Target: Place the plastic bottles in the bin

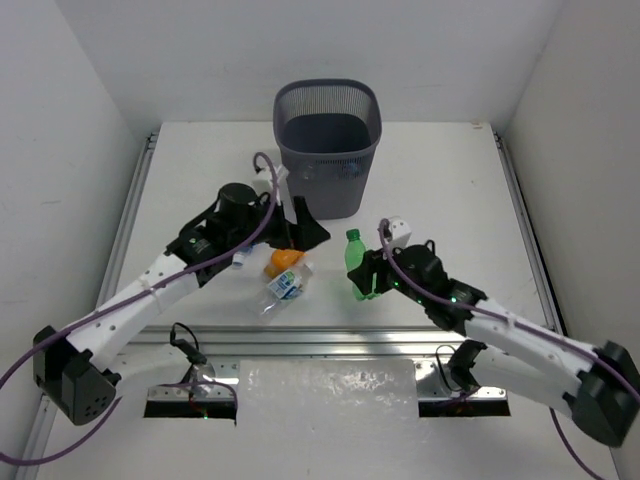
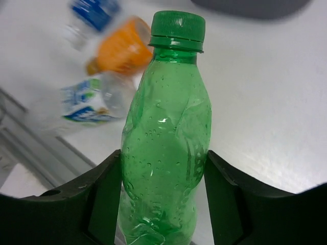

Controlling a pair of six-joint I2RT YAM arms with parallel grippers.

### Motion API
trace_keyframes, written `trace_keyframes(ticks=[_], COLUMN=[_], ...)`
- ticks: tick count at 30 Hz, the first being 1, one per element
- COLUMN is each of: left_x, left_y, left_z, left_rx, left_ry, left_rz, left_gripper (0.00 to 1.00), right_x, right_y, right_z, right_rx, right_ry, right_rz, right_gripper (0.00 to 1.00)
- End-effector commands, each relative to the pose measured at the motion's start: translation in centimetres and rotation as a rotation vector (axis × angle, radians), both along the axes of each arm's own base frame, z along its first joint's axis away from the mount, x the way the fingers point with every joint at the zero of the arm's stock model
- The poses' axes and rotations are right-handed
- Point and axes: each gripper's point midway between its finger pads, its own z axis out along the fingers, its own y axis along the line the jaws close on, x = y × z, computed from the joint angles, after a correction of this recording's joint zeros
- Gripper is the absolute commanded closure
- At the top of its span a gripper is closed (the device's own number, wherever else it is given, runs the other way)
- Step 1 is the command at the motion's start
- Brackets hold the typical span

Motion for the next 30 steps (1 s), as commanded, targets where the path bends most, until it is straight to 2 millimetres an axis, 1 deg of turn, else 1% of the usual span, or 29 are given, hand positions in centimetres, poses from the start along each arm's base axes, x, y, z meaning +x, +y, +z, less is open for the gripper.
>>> trace_keyframes(ticks=[1, 2, 3, 4, 5, 6, 7, 9, 10, 11, 12, 13, 14, 15, 16, 17, 18, 19, 20, 21, 22, 23, 24, 26, 27, 28, 29, 30], left_x=[-3.7, -4.2, -4.4, -5.1, -5.2, -5.1, -5.1, -4.5, -4.2, -4.1, -3.9, -3.9, -3.8, -3.4, -3.1, -1.9, -0.9, 0.0, 1.7, 2.8, 3.9, 5.7, 6.3, 8.0, 9.7, 11.8, 12.5, 14.1], left_y=[-5.8, -6.7, -7.5, -8.4, -8.9, -9.6, -10.0, -10.3, -10.4, -10.4, -10.6, -10.7, -10.8, -10.7, -10.6, -9.8, -9.3, -8.7, -7.2, -6.5, -5.5, -3.9, -3.4, -2.1, -1.3, -0.3, -0.9, 0.5], left_z=[4.0, 4.4, 4.1, 4.3, 4.4, 4.4, 4.7, 3.9, 4.1, 4.0, 4.2, 4.4, 4.5, 4.7, 5.1, 4.8, 6.4, 6.9, 6.6, 9.0, 9.8, 11.7, 12.7, 14.5, 16.3, 17.5, 15.7, 18.1], left_rx=[-0.209, -0.227, -0.225, -0.23, -0.238, -0.247, -0.249, -0.231, -0.228, -0.225, -0.228, -0.229, -0.227, -0.208, -0.199, -0.157, -0.15, -0.126, -0.061, -0.064, -0.04, -0.005, 0.004, 0.028, 0.017, 0.028, 0.064, 0.044], left_ry=[-0.064, -0.072, -0.061, -0.059, -0.065, -0.068, -0.068, -0.045, -0.048, -0.05, -0.056, -0.058, -0.059, -0.056, -0.064, -0.066, -0.098, -0.113, -0.12, -0.162, -0.18, -0.222, -0.245, -0.282, -0.308, -0.322, -0.292, -0.329], left_rz=[-0.292, -0.331, -0.351, -0.385, -0.399, -0.408, -0.413, -0.391, -0.384, -0.382, -0.385, -0.389, -0.388, -0.371, -0.351, -0.271, -0.218, -0.156, -0.039, 0.021, 0.092, 0.197, 0.225, 0.282, 0.32, 0.361, 0.348, 0.389], left_gripper=[0.0, 0.0, 0.0, 0.0, 0.0, 0.0, 0.0, 0.01, 0.04, 0.2, 0.4, 0.66, 0.98, 1.0, 1.0, 1.0, 1.0, 1.0, 1.0, 1.0, 1.0, 1.0, 1.0, 1.0, 1.0, 1.0, 1.0, 1.0], right_x=[-1.5, -1.9, -2.3, -3.1, -3.6, -3.9, -4.2, -4.9, -5.1, -5.2, -5.3, -5.2, -5.1, -4.4, -4.2, -3.7, -2.5, -2.0, -1.7, -0.6, -0.2, 0.1, 0.5, 0.5, 0.3, 0.2, 0.1, 0.0], right_y=[2.5, 2.6, 2.9, 3.3, 3.7, 4.0, 4.2, 4.5, 4.6, 4.7, 4.7, 4.7, 4.6, 4.3, 3.9, 3.4, 2.3, 1.6, 0.6, -1.2, -2.4, -3.6, -5.3, -6.3, -6.7, -6.7, -6.7, -6.7], right_z=[8.0, 9.1, 11.2, 11.8, 12.5, 14.0, 14.4, 15.5, 16.4, 16.7, 17.3, 17.5, 17.6, 18.0, 17.8, 17.7, 17.0, 16.6, 16.6, 15.1, 14.5, 14.4, 13.2, 12.7, 12.4, 12.4, 12.3, 12.0], right_rx=[0.145, 0.163, 0.193, 0.201, 0.211, 0.23, 0.24, 0.272, 0.294, 0.303, 0.309, 0.311, 0.312, 0.306, 0.3, 0.289, 0.25, 0.228, 0.212, 0.148, 0.117, 0.1, 0.048, 0.018, 0.002, -0.002, -0.004, -0.015], right_ry=[-0.336, -0.357, -0.395, -0.395, -0.401, -0.42, -0.419, -0.443, -0.463, -0.468, -0.479, -0.478, -0.476, -0.481, -0.469, -0.466, -0.449, -0.439, -0.439, -0.401, -0.383, -0.377, -0.347, -0.335, -0.327, -0.324, -0.322, -0.306], right_rz=[0.265, 0.288, 0.312, 0.368, 0.405, 0.431, 0.449, 0.49, 0.496, 0.503, 0.504, 0.5, 0.489, 0.445, 0.416, 0.373, 0.284, 0.236, 0.184, 0.069, 0.005, -0.056, -0.145, -0.181, -0.186, -0.182, -0.178, -0.173], right_gripper=[0.79, 0.79, 0.79, 0.79, 0.79, 0.79, 0.79, 0.78, 0.78, 0.77, 0.77, 0.74, 0.6, 0.46, 0.24, 0.02, 0.01, 0.01, 0.01, 0.01, 0.01, 0.01, 0.01, 0.01, 0.01, 0.01, 0.01, 0.01])
